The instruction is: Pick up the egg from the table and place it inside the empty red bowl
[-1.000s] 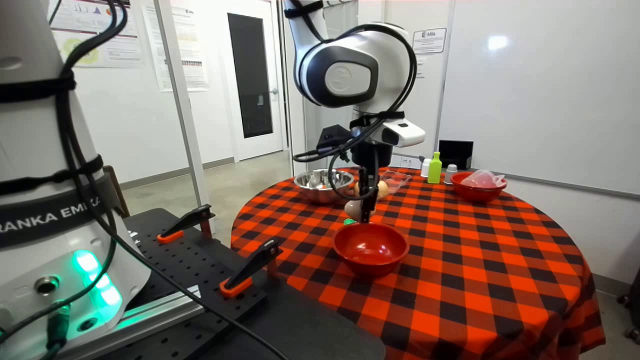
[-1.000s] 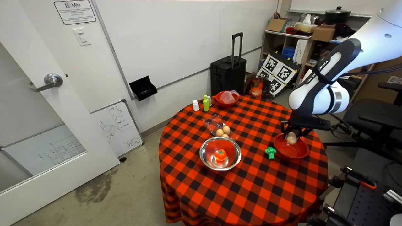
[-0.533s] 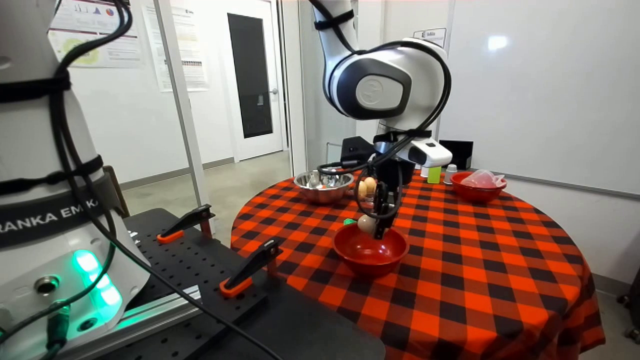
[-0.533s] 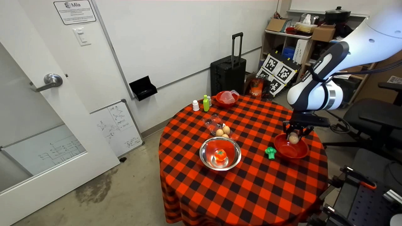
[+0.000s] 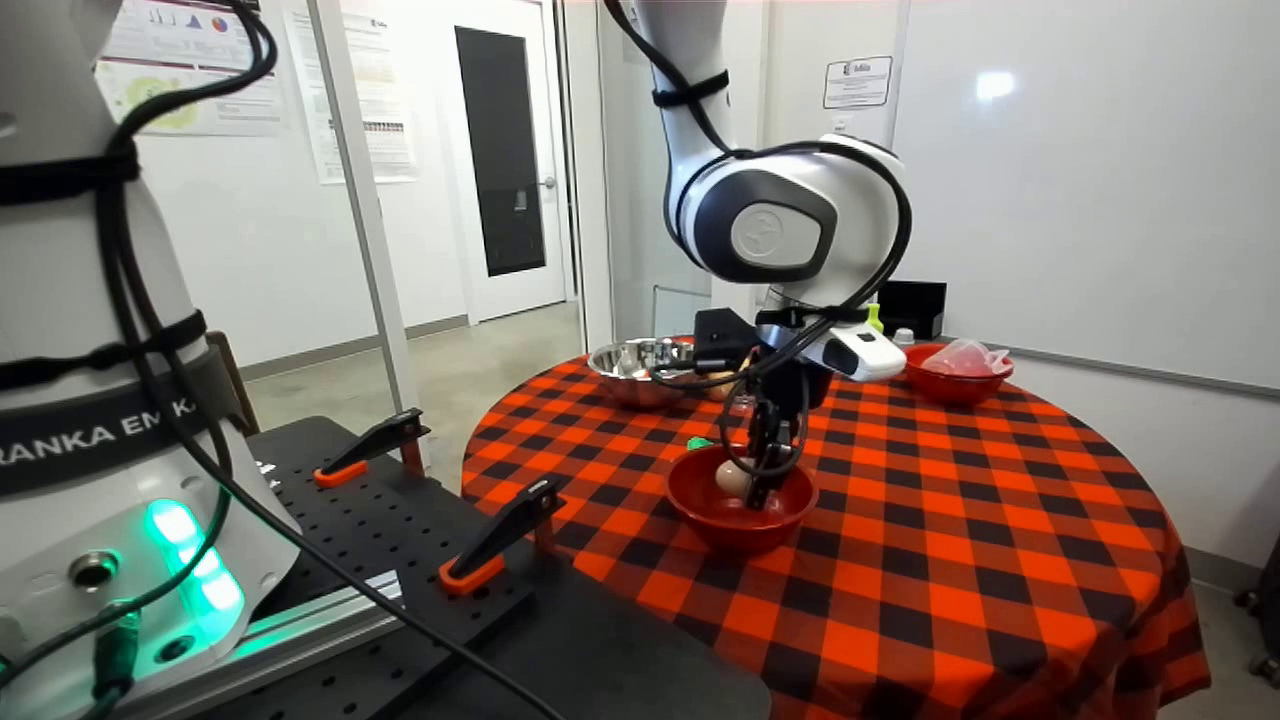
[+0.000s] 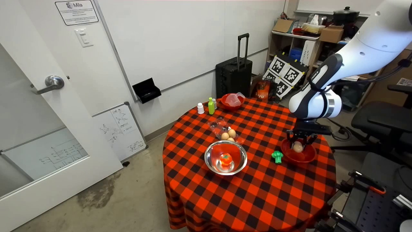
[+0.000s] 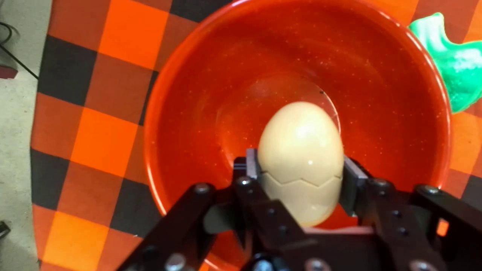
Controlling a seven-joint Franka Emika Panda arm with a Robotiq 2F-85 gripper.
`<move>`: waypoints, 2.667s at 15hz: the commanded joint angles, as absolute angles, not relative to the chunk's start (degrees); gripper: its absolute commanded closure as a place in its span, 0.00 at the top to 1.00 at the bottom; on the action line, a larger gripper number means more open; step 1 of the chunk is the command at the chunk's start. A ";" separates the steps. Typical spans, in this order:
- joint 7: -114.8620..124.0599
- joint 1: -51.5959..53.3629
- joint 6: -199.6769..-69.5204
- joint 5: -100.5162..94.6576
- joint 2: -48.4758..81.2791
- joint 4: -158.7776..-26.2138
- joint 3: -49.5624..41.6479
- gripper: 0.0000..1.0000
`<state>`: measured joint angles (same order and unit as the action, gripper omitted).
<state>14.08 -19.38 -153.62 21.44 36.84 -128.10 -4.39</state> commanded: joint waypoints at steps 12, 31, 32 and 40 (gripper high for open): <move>12.22 -20.45 -151.45 25.39 40.58 -124.61 -2.44 0.86; 9.91 -18.03 -153.70 27.22 22.45 -137.69 -3.67 1.00; 9.49 -17.83 -153.66 27.47 21.48 -138.36 -3.64 1.00; 9.61 -17.61 -153.70 27.33 22.23 -138.18 -4.17 1.00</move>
<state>10.08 -18.78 -153.99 26.62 22.23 -138.29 -3.09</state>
